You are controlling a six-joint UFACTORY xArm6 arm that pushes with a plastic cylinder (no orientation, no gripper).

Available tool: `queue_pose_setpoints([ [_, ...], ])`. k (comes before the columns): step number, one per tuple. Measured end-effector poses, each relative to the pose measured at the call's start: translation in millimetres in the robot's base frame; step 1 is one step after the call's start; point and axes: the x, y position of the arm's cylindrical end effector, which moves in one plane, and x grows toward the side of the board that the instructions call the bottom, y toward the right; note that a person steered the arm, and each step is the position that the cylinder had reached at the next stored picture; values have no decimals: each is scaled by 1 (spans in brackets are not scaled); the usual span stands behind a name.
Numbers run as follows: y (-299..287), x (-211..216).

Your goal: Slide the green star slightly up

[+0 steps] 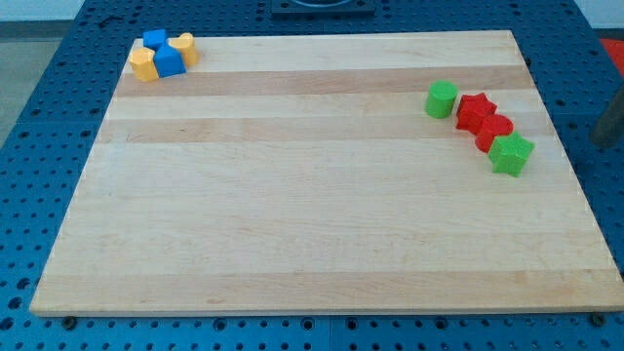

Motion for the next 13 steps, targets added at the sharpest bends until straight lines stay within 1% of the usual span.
queue_pose_setpoints([
  [1, -4, 33],
  [2, -27, 48],
  [3, -42, 53],
  [5, -33, 53],
  [9, -34, 38],
  [10, -43, 38],
  [13, -103, 38],
])
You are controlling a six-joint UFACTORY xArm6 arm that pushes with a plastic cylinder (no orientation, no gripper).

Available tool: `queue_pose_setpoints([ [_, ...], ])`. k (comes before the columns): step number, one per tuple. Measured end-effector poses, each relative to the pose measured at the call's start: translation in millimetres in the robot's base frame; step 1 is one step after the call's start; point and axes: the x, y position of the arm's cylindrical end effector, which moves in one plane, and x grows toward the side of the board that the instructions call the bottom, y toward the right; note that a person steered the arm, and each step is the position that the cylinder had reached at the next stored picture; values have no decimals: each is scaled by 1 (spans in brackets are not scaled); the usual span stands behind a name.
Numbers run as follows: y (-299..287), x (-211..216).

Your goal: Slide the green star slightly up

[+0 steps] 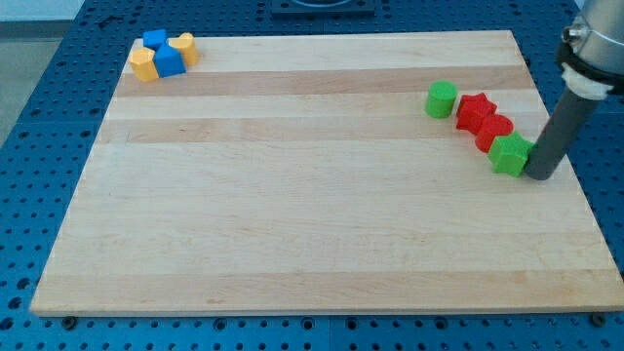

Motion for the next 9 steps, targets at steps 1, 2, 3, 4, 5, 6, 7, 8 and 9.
queue_pose_setpoints([
  [1, -20, 0],
  [2, -28, 0],
  [3, -34, 0],
  [4, -45, 0],
  [5, -63, 0],
  [6, -80, 0],
  [7, -89, 0],
  [8, -90, 0],
  [9, -90, -5],
])
